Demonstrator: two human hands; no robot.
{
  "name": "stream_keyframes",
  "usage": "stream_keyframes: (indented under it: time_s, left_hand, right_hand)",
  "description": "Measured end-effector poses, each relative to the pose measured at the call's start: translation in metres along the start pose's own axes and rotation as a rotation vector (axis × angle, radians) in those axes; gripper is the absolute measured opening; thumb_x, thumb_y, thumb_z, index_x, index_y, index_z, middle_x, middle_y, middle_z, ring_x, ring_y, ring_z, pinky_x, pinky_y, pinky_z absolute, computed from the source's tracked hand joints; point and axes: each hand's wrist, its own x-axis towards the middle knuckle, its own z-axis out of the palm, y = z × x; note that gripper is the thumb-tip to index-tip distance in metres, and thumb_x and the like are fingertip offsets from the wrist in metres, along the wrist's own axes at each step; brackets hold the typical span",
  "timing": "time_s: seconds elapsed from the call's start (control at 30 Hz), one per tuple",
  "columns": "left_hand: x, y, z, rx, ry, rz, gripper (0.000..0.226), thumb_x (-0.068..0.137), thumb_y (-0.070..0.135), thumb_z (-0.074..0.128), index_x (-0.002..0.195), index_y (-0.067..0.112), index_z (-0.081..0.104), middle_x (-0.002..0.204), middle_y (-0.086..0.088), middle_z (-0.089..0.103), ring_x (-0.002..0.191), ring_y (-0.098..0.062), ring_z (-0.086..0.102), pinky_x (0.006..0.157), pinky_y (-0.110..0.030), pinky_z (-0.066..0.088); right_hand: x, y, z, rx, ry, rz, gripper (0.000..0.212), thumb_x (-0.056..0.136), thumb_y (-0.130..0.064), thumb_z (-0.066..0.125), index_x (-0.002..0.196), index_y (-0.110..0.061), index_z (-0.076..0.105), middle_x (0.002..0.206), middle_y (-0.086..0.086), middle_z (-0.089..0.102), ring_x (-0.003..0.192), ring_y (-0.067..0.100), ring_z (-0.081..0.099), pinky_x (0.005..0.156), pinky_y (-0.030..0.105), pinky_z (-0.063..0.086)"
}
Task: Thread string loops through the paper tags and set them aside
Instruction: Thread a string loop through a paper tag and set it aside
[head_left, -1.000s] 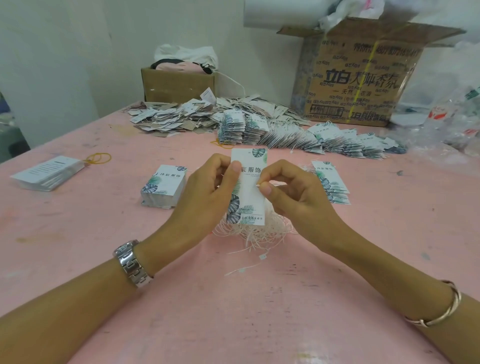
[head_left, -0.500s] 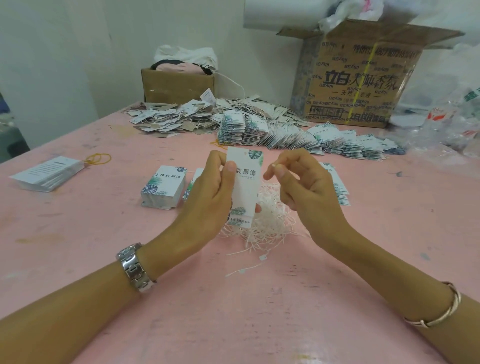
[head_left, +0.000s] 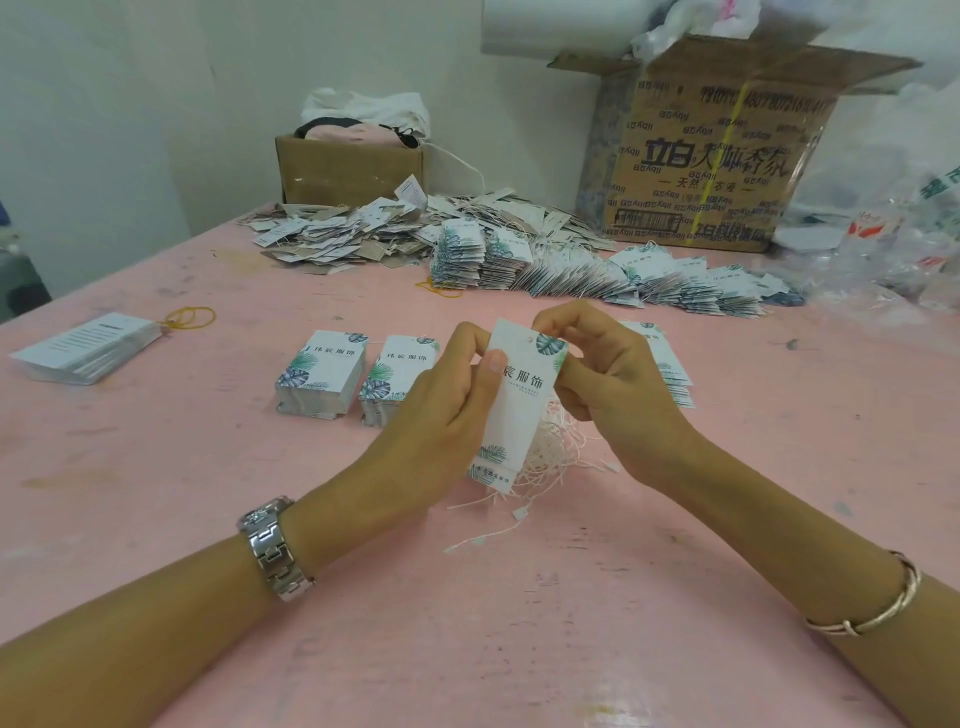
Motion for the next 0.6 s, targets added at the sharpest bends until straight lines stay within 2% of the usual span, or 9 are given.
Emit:
stream_keyframes:
  time_s: [0.1, 0.17, 0.23, 0.3, 0.37, 0.47, 0.6]
  left_hand:
    - [-0.0002, -0.0009, -0.0008, -0.021, -0.003, -0.016, 0.028, 0.103, 0.037, 0.033, 0.105, 0.013, 0.047, 0.088, -0.022, 0.065, 0.076, -0.037, 0.058, 0.057, -0.046, 0.044]
    - [-0.0003, -0.0019, -0.001, -0.047, 0.009, -0.028, 0.022, 0.104, 0.033, 0.039, 0.106, 0.014, 0.05, 0.09, -0.015, 0.069, 0.079, -0.034, 0.063, 0.064, -0.049, 0.05]
    - [-0.0003, -0.0045, -0.0009, -0.1, 0.059, -0.028, 0.013, 0.103, 0.027, 0.047, 0.112, 0.019, 0.05, 0.099, 0.002, 0.071, 0.083, -0.021, 0.069, 0.071, -0.044, 0.055]
    - [0.0001, -0.0054, -0.0015, -0.155, 0.144, -0.001, 0.021, 0.099, 0.024, 0.056, 0.117, 0.028, 0.045, 0.102, 0.014, 0.064, 0.084, -0.009, 0.069, 0.068, -0.034, 0.056]
    - [0.0009, -0.0057, -0.0031, -0.137, 0.194, 0.063, 0.028, 0.095, 0.025, 0.062, 0.115, 0.035, 0.045, 0.105, 0.016, 0.059, 0.086, -0.01, 0.068, 0.065, -0.031, 0.056]
    - [0.0016, -0.0056, -0.0045, -0.021, 0.222, 0.141, 0.017, 0.095, 0.026, 0.064, 0.106, 0.034, 0.055, 0.114, 0.011, 0.057, 0.094, -0.012, 0.066, 0.065, -0.032, 0.058]
    - [0.0019, -0.0069, -0.004, 0.022, 0.26, 0.185, 0.008, 0.092, 0.024, 0.068, 0.099, 0.028, 0.067, 0.113, 0.009, 0.058, 0.096, -0.014, 0.065, 0.071, -0.025, 0.053]
  right_hand:
    - [0.0001, -0.0001, -0.0004, 0.009, 0.001, 0.009, 0.026, 0.095, 0.009, 0.05, 0.09, -0.015, 0.059, 0.081, -0.013, 0.061, 0.042, 0.005, 0.027, 0.042, 0.015, 0.022]
    - [0.0001, 0.0001, -0.0007, 0.004, -0.001, 0.023, 0.025, 0.095, 0.008, 0.051, 0.091, -0.014, 0.059, 0.076, -0.015, 0.061, 0.042, 0.004, 0.027, 0.042, 0.015, 0.023]
    - [-0.0007, 0.0003, -0.0002, -0.005, -0.008, 0.031, 0.022, 0.095, 0.007, 0.051, 0.091, -0.013, 0.06, 0.072, -0.015, 0.059, 0.043, 0.004, 0.027, 0.042, 0.015, 0.023]
    - [-0.0017, 0.0004, 0.0004, -0.013, -0.015, 0.035, 0.017, 0.095, 0.002, 0.053, 0.09, -0.013, 0.06, 0.067, -0.014, 0.056, 0.043, 0.005, 0.027, 0.042, 0.015, 0.023]
    - [-0.0021, 0.0001, 0.0008, -0.024, -0.013, 0.045, 0.01, 0.093, -0.003, 0.057, 0.09, -0.012, 0.06, 0.06, -0.013, 0.053, 0.043, 0.005, 0.027, 0.043, 0.016, 0.022]
    - [-0.002, 0.0005, 0.0003, -0.026, 0.002, 0.066, 0.002, 0.09, -0.009, 0.06, 0.089, -0.011, 0.061, 0.05, -0.013, 0.047, 0.042, 0.005, 0.025, 0.043, 0.017, 0.02]
    - [-0.0021, 0.0003, 0.0003, -0.03, -0.014, 0.068, 0.015, 0.081, -0.021, 0.062, 0.089, -0.008, 0.062, 0.048, -0.013, 0.044, 0.042, 0.004, 0.025, 0.043, 0.016, 0.021]
